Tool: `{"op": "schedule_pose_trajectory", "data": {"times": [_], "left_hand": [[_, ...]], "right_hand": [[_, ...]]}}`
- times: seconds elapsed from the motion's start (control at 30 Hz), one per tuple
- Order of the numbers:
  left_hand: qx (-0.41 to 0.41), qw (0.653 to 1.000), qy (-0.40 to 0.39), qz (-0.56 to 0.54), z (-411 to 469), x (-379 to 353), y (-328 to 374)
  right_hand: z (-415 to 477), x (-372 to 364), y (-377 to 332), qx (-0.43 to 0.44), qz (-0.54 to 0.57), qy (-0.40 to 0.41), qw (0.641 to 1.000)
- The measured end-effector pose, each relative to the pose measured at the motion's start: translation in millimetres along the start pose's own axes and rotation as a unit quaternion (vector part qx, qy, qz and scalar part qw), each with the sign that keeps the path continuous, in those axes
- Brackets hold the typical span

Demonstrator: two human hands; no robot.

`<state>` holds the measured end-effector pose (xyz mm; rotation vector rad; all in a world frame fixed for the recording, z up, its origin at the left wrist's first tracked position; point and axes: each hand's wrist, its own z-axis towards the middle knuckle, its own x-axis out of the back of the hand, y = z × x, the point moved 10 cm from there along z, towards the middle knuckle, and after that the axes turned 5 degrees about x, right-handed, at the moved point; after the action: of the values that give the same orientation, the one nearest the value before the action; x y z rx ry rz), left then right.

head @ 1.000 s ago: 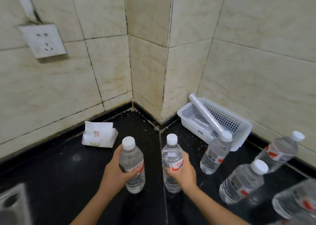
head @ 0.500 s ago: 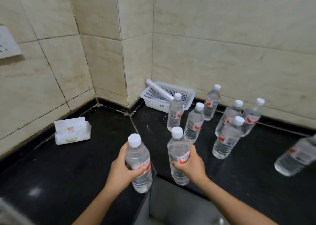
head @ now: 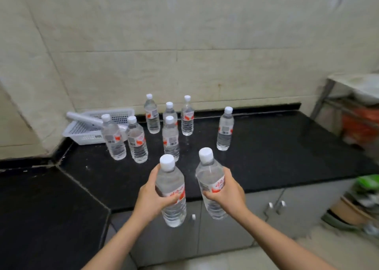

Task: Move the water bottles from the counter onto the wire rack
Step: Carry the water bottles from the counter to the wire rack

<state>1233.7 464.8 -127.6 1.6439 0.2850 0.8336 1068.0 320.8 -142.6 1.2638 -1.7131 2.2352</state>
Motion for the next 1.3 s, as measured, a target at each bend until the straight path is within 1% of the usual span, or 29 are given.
{"op": "schedule_pose_trajectory", "data": {"times": [0.2,0.3,0.43,0.5,0.6,0.83,0.97,1.1,1.3], "left_hand": [[-0.037,0.997,-0.074,-0.004,13,-135,63],[-0.057,0.992,-0.114,-0.008,12,-206,92],[-0.067,0.985,-0.160,-0.018,7,-287,118],[-0.075,0.980,-0.184,-0.017,6,-321,132],[-0.082,0.972,-0.218,-0.020,8,-366,152],[-0.089,0.962,-0.255,-0.030,38,-446,182],[-0.104,0.951,-0.286,-0.050,72,-499,209],[-0.116,0.941,-0.310,-0.070,111,-555,237],[-0.113,0.921,-0.365,-0.068,158,-647,260]], "right_hand": [[-17,135,79,-0.039,0.003,0.099,0.994],[-26,196,122,-0.059,-0.008,0.136,0.989],[-43,263,172,-0.096,-0.025,0.183,0.978],[-50,291,192,-0.119,-0.016,0.201,0.972],[-58,325,223,-0.150,0.013,0.226,0.962],[-44,381,273,-0.188,0.029,0.277,0.942],[-15,417,299,-0.194,0.027,0.297,0.934],[22,458,328,-0.220,0.007,0.309,0.925],[54,514,370,-0.249,0.013,0.348,0.904]]}}
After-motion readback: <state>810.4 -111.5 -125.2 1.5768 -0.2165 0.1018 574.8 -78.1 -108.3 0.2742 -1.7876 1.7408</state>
